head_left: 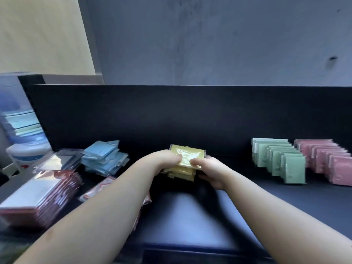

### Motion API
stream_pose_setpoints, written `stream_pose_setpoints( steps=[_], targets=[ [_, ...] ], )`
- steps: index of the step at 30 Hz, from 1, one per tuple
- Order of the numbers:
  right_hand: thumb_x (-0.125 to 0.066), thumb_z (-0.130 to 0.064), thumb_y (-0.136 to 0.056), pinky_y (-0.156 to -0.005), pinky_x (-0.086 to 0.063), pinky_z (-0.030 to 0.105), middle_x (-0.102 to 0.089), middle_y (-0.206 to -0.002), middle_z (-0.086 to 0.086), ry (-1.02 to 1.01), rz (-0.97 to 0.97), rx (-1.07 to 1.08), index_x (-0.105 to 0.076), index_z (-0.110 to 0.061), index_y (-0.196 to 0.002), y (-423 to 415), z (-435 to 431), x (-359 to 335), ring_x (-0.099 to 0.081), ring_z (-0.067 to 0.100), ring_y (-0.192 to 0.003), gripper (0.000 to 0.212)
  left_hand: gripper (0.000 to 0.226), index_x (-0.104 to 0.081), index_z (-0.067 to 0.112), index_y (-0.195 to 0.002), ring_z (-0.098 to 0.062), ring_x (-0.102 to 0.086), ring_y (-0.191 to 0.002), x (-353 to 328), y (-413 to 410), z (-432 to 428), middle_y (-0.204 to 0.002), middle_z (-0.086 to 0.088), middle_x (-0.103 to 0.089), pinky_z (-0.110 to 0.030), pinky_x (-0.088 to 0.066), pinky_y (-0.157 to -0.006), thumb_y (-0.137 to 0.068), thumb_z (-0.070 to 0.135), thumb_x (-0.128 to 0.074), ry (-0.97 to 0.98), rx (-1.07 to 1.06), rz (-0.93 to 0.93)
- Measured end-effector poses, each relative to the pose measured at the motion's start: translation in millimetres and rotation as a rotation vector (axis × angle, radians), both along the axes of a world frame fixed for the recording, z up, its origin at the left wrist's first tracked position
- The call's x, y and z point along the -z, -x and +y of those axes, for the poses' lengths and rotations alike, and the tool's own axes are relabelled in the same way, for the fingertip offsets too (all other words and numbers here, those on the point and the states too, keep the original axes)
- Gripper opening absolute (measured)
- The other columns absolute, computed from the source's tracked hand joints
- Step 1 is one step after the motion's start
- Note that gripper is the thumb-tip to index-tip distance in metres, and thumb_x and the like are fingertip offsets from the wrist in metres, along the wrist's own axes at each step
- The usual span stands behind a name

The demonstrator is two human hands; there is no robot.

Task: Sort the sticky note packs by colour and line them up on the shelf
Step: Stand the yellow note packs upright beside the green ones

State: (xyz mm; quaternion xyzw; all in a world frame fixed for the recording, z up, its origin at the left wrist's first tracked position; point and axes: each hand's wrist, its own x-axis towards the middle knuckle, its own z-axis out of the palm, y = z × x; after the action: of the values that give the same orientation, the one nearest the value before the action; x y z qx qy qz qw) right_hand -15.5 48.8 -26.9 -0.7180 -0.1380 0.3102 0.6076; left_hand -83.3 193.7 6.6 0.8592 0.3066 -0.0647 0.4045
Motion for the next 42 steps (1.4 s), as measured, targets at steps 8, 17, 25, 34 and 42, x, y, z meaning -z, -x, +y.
stream_pose_setpoints(
  steps=[8,17,25,34,42],
  targets=[
    [-0.056,-0.013,-0.091,-0.104,-0.040,0.037,-0.066,-0.110,-0.008,-0.044,0.029,-0.065,-0.057,-0.027,-0.116,-30.5,-60.7,3.8,-0.059,0.014,-0.107,0.028,0.028,-0.062,0.019,-0.091,-0.014,-0.058,-0.073,-0.1,-21.8,-48.8,-0.087,0.001,-0.066,-0.026,-0.042,-0.067,-0.093,0.044,-0.050,0.072,0.071,0.013],
    [-0.064,-0.018,-0.077,-0.105,-0.041,0.042,-0.068,-0.118,-0.008,0.029,0.005,-0.319,-0.059,-0.028,-0.120,-66.5,-127.8,2.2,-0.060,0.019,-0.115,0.044,0.042,-0.068,0.018,-0.092,-0.018,-0.068,-0.086,21.8,-11.1,-85.2,-0.097,-0.002,-0.074,-0.026,-0.049,-0.086,-0.085,0.058,-0.056,0.116,0.218,0.003],
    [-0.063,-0.017,-0.088,-0.087,-0.050,0.031,-0.070,-0.110,-0.001,-0.043,-0.165,-0.063,-0.058,-0.018,-0.115,-68.1,-128.5,10.4,-0.066,0.016,-0.099,0.027,0.044,-0.064,0.020,-0.100,-0.016,-0.065,-0.089,21.1,-33.7,-92.9,-0.095,0.005,-0.070,-0.030,-0.050,-0.086,-0.077,0.058,-0.063,0.101,0.038,-0.178],
    [-0.041,-0.062,-0.091,-0.094,-0.040,0.019,-0.066,-0.108,-0.021,-0.061,-0.283,-0.063,-0.063,-0.029,-0.111,-62.9,-131.8,19.0,-0.057,-0.006,-0.105,0.045,0.015,-0.060,0.010,-0.107,-0.018,-0.067,-0.085,35.8,-31.9,-91.6,-0.102,-0.007,-0.070,-0.024,-0.054,-0.061,-0.096,0.005,-0.052,0.656,-0.365,-0.744],
    [-0.072,-0.026,-0.082,-0.084,-0.053,0.028,-0.072,-0.099,-0.008,0.004,-0.346,-0.074,-0.062,-0.024,-0.114,-63.2,-135.5,15.4,-0.068,0.007,-0.088,0.034,0.015,-0.059,0.019,-0.100,-0.016,-0.062,-0.079,33.9,-30.4,-83.2,-0.095,-0.001,-0.067,-0.025,-0.047,-0.054,-0.099,0.012,-0.047,0.800,-0.628,-0.842]
  ],
)
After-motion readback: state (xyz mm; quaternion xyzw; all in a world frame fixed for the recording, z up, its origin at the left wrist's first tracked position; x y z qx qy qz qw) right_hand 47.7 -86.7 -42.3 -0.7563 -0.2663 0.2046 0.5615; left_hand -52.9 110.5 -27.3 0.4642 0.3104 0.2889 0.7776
